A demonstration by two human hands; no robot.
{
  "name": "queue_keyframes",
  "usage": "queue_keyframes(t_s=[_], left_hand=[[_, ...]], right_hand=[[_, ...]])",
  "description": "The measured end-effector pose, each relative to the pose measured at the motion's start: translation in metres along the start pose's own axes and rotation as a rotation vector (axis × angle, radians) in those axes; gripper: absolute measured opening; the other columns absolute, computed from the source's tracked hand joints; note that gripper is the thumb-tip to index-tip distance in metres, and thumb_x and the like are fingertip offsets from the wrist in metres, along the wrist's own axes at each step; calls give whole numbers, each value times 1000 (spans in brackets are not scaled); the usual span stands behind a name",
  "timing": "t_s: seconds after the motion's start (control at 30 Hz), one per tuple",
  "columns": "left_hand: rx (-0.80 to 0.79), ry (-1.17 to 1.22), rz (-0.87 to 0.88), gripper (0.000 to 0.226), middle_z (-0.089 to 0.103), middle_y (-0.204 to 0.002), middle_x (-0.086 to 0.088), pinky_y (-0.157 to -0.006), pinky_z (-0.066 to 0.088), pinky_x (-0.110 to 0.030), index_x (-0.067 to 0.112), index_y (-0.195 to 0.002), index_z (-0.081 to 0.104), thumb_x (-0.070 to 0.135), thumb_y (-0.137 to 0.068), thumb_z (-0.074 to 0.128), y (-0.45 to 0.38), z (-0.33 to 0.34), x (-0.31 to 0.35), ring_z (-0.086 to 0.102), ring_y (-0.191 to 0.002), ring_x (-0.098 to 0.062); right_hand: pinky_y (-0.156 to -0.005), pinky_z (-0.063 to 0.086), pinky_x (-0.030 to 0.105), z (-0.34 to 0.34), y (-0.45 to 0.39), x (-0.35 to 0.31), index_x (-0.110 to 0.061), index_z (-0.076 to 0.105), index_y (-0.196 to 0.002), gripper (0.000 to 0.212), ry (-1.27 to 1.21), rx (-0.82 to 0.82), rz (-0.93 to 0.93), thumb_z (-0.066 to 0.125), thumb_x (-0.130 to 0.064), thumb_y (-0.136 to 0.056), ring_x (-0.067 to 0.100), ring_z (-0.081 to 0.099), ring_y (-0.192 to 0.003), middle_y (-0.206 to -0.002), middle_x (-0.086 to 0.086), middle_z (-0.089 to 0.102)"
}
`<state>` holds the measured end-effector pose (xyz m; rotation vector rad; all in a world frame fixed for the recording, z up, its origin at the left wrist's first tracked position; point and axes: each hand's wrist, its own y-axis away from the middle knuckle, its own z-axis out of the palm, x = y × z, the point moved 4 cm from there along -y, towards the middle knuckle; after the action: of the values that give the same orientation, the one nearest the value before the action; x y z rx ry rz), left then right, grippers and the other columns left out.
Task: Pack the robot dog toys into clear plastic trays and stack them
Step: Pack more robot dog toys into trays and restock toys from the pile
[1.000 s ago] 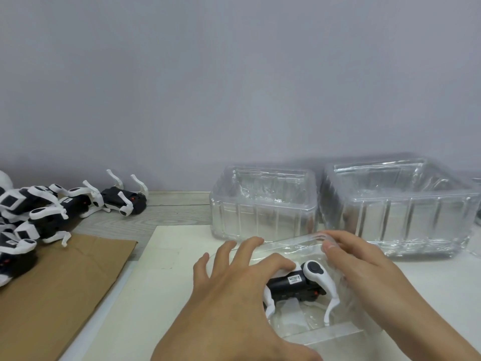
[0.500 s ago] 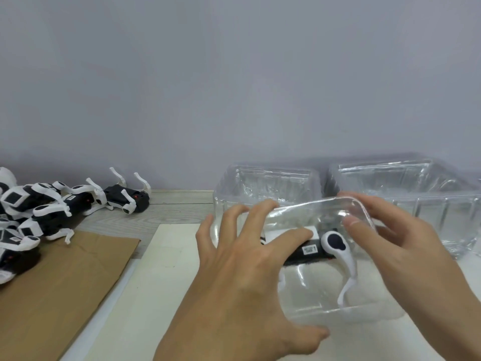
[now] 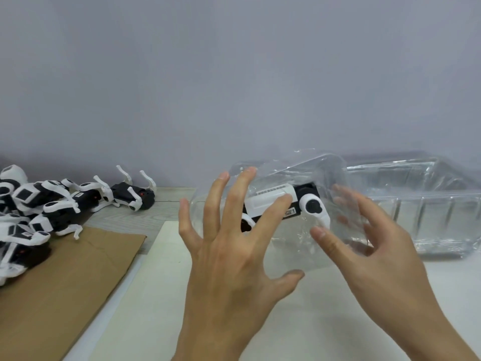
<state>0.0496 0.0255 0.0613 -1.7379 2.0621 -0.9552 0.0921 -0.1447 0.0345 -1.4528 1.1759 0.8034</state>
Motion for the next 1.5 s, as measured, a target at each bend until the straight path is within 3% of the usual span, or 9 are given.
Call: queue_keyframes(t_s=[0.2,0.43,0.73,0.97,1.2,1.3,1.4,1.47,1.5], left_hand=[[-18,11,-39,94,30,-160,-4,-115,7,-68,39,-133,57,53,-47,93,3,3,-3,20,-151,-31],[10,4,-38,89,30,-160,-4,-114,7,-68,36,-133,61,47,-50,93,2,2,1,18,-150,-29],[-20,-24,-29,89,31,-161,-5,-115,7,-66,37,-133,60,46,-51,94,2,4,7,17,-151,-28],[8,-50,-17,90,33,-159,-5,-115,10,-69,36,-134,61,47,-51,94,2,3,6,18,-150,-28],[27,-57,0,90,32,-160,-5,-115,8,-66,36,-136,60,49,-53,92,1,4,8,19,-150,-28],[46,29,-51,86,33,-158,-3,-116,6,-66,36,-134,61,49,-54,90,1,1,5,22,-149,-27],[94,228,-176,82,32,-156,6,-118,7,-63,41,-130,62,52,-53,85,1,-3,-2,23,-147,-18],[144,386,-256,80,32,-152,15,-118,19,-57,49,-129,58,57,-52,81,2,-6,-6,24,-144,-10],[180,475,-293,79,33,-148,20,-118,28,-47,52,-128,56,59,-52,80,3,-7,-8,26,-142,-6]], right_hand=[[-101,49,37,7,4,4,-39,56,-134,61,-14,25,-9,77,-40,-76,-8,52,-121,-128,-23,60],[-94,51,30,5,3,7,-39,55,-133,59,-47,34,-23,78,-31,-80,-2,53,-122,-130,-23,58],[-93,52,34,8,2,11,-34,53,-132,55,-89,14,-1,73,-18,-84,-1,52,-124,-130,-18,59],[-87,49,28,10,2,12,-36,53,-130,54,-104,34,-23,73,-19,-83,-3,52,-123,-128,-20,59],[-98,49,37,8,3,12,-39,50,-134,56,-130,67,-35,74,-27,-85,-8,48,-124,-132,-22,55],[-98,44,30,6,4,6,-42,50,-138,49,-242,55,-78,63,-45,-90,-10,47,-126,-133,-24,56],[-108,40,39,1,4,5,-39,51,-139,48,-419,123,-72,45,-46,-92,6,51,-129,-135,-13,57],[-108,39,43,-2,4,5,-39,52,-138,47,-454,163,-62,42,-45,-93,11,53,-127,-135,-7,58],[-105,40,44,-2,4,5,-39,53,-137,46,-454,176,-58,41,-45,-93,11,55,-124,-134,-6,59]])
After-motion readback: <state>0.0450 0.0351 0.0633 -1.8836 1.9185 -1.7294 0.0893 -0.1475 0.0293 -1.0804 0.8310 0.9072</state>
